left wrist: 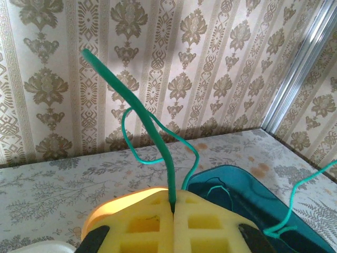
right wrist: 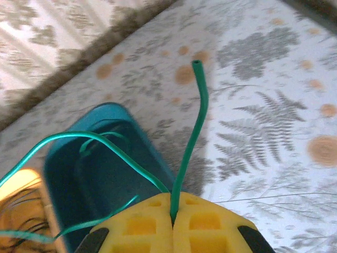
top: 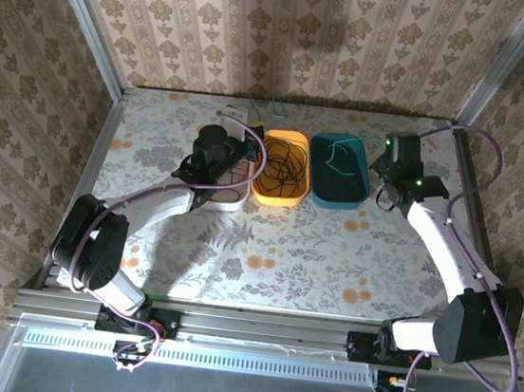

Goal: Untangle the cables

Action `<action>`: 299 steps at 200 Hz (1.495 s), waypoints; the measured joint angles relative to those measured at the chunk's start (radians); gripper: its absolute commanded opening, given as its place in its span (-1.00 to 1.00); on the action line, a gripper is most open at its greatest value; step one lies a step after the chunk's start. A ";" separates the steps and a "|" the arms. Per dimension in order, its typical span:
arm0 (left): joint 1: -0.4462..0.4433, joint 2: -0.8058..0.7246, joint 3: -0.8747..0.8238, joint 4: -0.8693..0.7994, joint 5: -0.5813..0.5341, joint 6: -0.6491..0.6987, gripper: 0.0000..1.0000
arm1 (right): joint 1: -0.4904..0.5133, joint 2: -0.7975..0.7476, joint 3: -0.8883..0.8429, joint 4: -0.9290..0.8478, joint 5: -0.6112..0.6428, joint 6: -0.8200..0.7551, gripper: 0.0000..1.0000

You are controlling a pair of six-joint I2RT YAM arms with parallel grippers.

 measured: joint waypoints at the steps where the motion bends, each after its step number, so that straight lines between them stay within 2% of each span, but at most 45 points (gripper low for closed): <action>1: 0.000 0.000 0.000 0.000 0.000 0.000 -1.00 | 0.001 0.001 0.000 -0.002 0.004 0.000 -1.00; 25: 0.000 -0.003 0.000 -0.003 0.000 0.011 -1.00 | 0.023 0.064 0.008 -0.057 0.133 -0.006 -1.00; 62: 0.000 -0.003 0.000 -0.033 0.000 0.016 -1.00 | 0.082 0.185 0.068 -0.120 0.264 -0.061 -1.00; 104: 0.000 -0.003 0.000 -0.049 0.000 0.019 -1.00 | 0.143 0.340 0.189 -0.180 0.341 -0.098 -1.00; 178: 0.000 -0.003 0.000 -0.072 0.005 0.019 -1.00 | 0.145 0.557 0.309 -0.272 0.336 -0.105 -1.00; 237: -0.001 -0.003 0.000 -0.098 0.019 0.018 -1.00 | 0.145 0.669 0.368 -0.278 0.254 -0.084 -1.00; 299: -0.006 -0.003 0.000 -0.105 0.028 0.018 -1.00 | 0.145 0.720 0.408 -0.284 0.169 -0.055 -1.00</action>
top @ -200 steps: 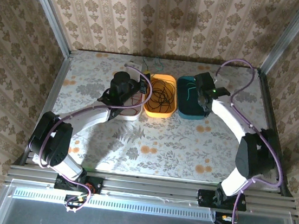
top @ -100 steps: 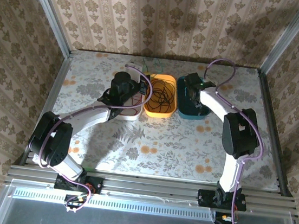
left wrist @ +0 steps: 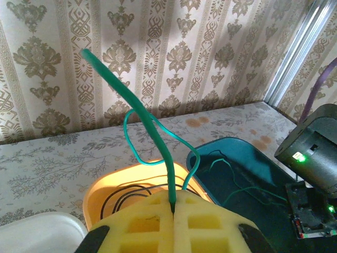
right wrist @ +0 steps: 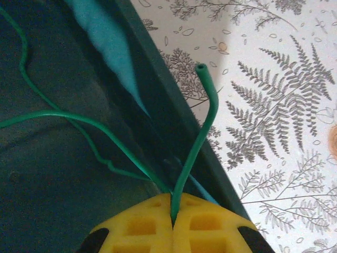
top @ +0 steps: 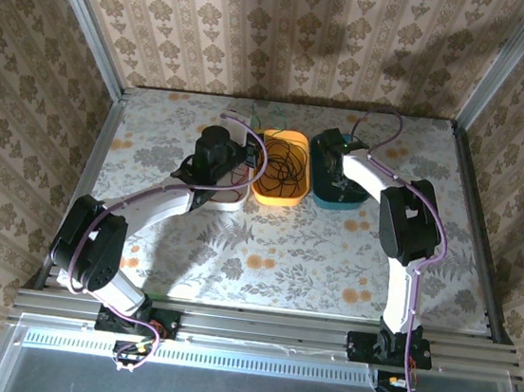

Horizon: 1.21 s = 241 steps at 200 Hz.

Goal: Untangle the cables

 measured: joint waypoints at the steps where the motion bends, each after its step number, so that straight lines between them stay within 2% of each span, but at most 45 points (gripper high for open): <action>1: 0.000 0.000 0.000 0.000 0.000 0.000 -1.00 | 0.000 0.000 0.000 0.000 -0.003 0.000 -1.00; 21: -0.003 0.000 0.000 0.000 0.011 0.000 -1.00 | -0.001 0.000 0.000 0.011 -0.050 0.002 -0.78; 55: -0.007 0.000 0.001 0.000 0.030 0.000 -1.00 | -0.002 -0.011 -0.018 0.061 -0.113 0.006 -0.24; 90: -0.011 0.002 0.014 -0.001 0.051 0.000 -1.00 | -0.003 -0.061 -0.027 0.093 -0.147 0.012 0.03; 141: -0.023 0.015 0.041 0.000 0.099 0.004 -1.00 | -0.003 -0.190 -0.095 0.165 -0.180 0.019 0.09; 176: -0.023 0.049 0.062 -0.001 0.177 0.003 -1.00 | -0.006 -0.297 -0.158 0.212 -0.188 0.026 0.09; 210: -0.046 0.150 0.161 -0.017 0.253 0.002 -1.00 | -0.032 -0.435 -0.261 0.255 -0.213 0.044 0.09; 241: -0.088 0.297 0.302 -0.046 0.277 -0.023 -1.00 | -0.076 -0.578 -0.382 0.266 -0.222 0.064 0.08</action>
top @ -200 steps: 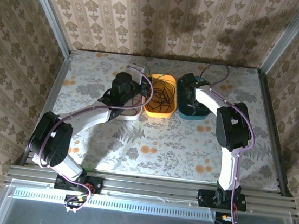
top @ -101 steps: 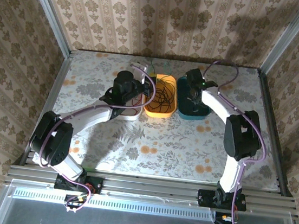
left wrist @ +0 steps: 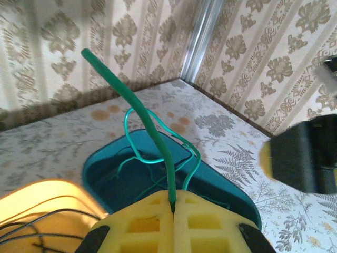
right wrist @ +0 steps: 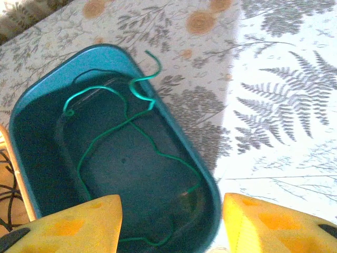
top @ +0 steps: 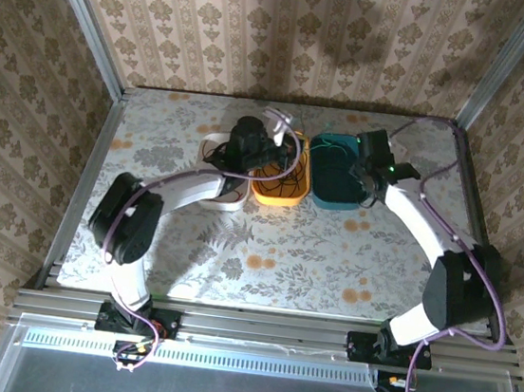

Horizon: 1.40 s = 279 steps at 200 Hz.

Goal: Untangle the cables

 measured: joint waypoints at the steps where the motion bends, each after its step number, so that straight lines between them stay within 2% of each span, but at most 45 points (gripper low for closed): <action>1: 0.000 0.003 0.003 0.000 0.000 -0.001 -1.00 | -0.002 -0.006 -0.005 0.000 0.000 0.002 0.08; 45: -0.035 0.214 0.200 -0.089 -0.045 -0.051 -0.98 | -0.048 -0.124 -0.110 -0.004 -0.010 0.013 0.08; 50: -0.037 0.229 0.212 -0.092 -0.047 -0.053 -0.76 | -0.051 -0.130 -0.116 -0.005 -0.012 0.012 0.08; 58: -0.038 0.256 0.233 -0.098 -0.041 -0.053 -0.24 | -0.056 -0.139 -0.123 -0.005 -0.019 0.009 0.08; 74: -0.037 0.304 0.280 -0.116 -0.003 -0.062 0.53 | -0.060 -0.145 -0.129 -0.005 -0.042 0.002 0.07; 98: -0.031 0.339 0.303 -0.126 0.057 -0.116 0.99 | -0.061 -0.145 -0.129 -0.003 -0.081 -0.016 0.07; 149: 0.005 0.282 0.222 -0.124 0.080 -0.143 1.00 | -0.061 -0.124 -0.124 -0.003 -0.144 -0.021 0.06; 177: 0.023 0.181 0.126 -0.124 0.033 -0.140 1.00 | -0.061 -0.038 -0.078 -0.008 -0.174 -0.020 0.04; 240: 0.045 -0.127 -0.160 -0.130 -0.253 -0.108 1.00 | -0.056 0.202 0.203 -0.072 -0.163 -0.001 -0.12; 279: 0.110 -0.183 -0.241 -0.189 -0.405 -0.141 1.00 | -0.053 0.402 0.426 -0.148 -0.112 -0.015 -0.20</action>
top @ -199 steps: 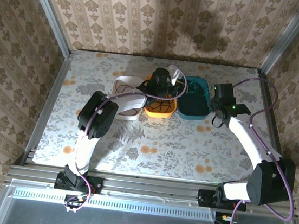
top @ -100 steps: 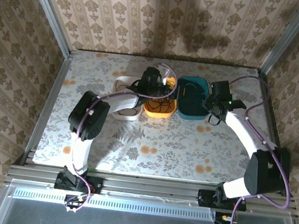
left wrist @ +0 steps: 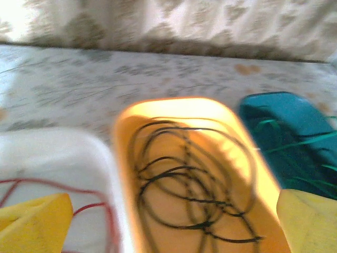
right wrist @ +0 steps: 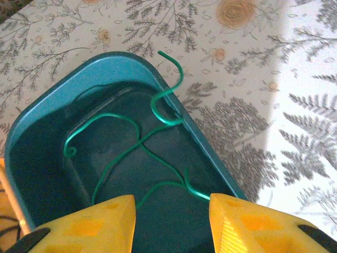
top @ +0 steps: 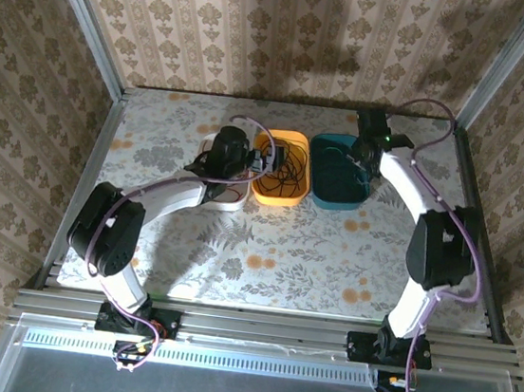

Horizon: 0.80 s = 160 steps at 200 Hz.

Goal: Untangle the cables

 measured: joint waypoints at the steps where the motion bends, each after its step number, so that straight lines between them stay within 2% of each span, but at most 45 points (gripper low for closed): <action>1: 0.001 0.000 -0.001 -0.001 -0.003 0.000 1.00 | 0.000 0.006 0.005 -0.002 0.000 -0.003 -0.21; 45: 0.029 -0.025 -0.062 -0.058 -0.084 -0.043 1.00 | 0.000 0.175 0.177 -0.085 0.040 -0.051 -0.24; 120: 0.029 -0.029 -0.063 -0.053 -0.090 -0.085 1.00 | 0.000 0.311 0.350 -0.158 0.133 -0.147 -0.29; 142: 0.029 -0.029 -0.063 -0.053 -0.090 -0.090 1.00 | 0.000 0.344 0.379 -0.163 0.148 -0.168 -0.36; 160: 0.029 -0.029 -0.063 -0.053 -0.090 -0.090 1.00 | 0.000 0.362 0.386 -0.172 0.157 -0.183 -0.49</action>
